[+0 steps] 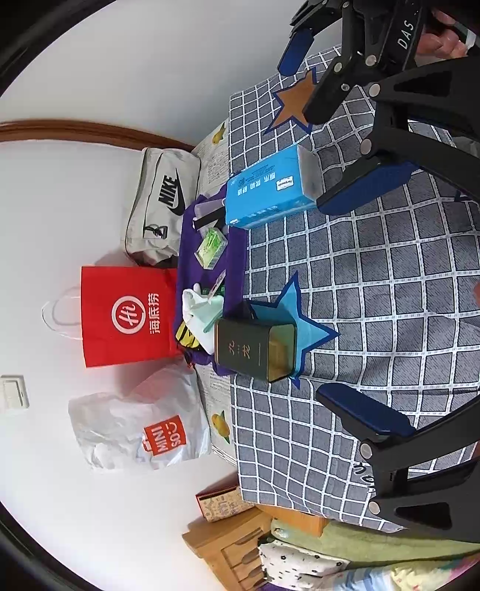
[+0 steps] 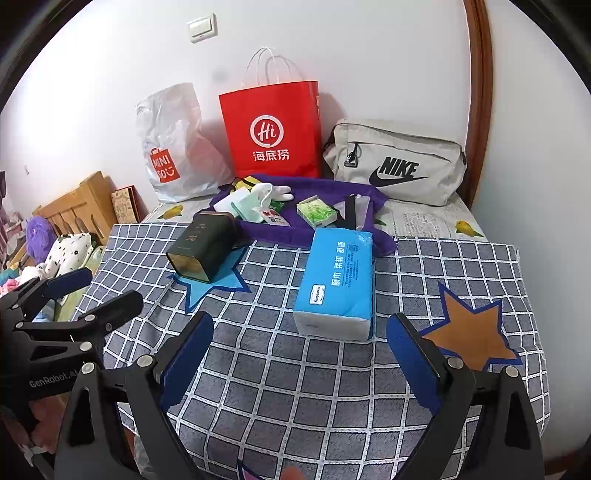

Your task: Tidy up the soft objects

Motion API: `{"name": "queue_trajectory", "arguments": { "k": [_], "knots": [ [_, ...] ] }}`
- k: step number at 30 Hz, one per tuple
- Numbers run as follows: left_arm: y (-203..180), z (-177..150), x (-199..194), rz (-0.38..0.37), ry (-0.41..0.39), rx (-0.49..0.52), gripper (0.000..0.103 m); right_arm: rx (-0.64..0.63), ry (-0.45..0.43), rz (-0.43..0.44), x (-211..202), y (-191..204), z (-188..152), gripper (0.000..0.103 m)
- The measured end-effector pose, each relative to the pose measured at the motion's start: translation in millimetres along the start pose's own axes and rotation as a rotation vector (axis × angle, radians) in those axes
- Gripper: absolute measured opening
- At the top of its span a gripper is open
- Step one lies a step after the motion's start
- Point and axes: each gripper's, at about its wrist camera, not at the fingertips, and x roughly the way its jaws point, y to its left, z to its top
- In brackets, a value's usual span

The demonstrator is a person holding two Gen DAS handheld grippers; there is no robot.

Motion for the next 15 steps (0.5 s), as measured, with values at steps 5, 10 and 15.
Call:
{"name": "queue_trajectory", "arguments": {
  "k": [5, 10, 15],
  "knots": [
    [8.8, -2.8, -1.5, 0.01, -0.002, -0.018, 0.092, 0.003, 0.0, -0.006, -3.3, -2.6, -1.9, 0.094],
    [13.0, -5.2, -0.2, 0.007, 0.007, -0.022, 0.092, 0.009, -0.001, -0.012, -4.5, -6.2, -2.5, 0.094],
    [13.2, -6.3, -0.7, 0.008, 0.007, -0.023, 0.092, 0.013, 0.001, -0.018, -5.2, -8.2, -3.8, 0.094]
  ]
}}
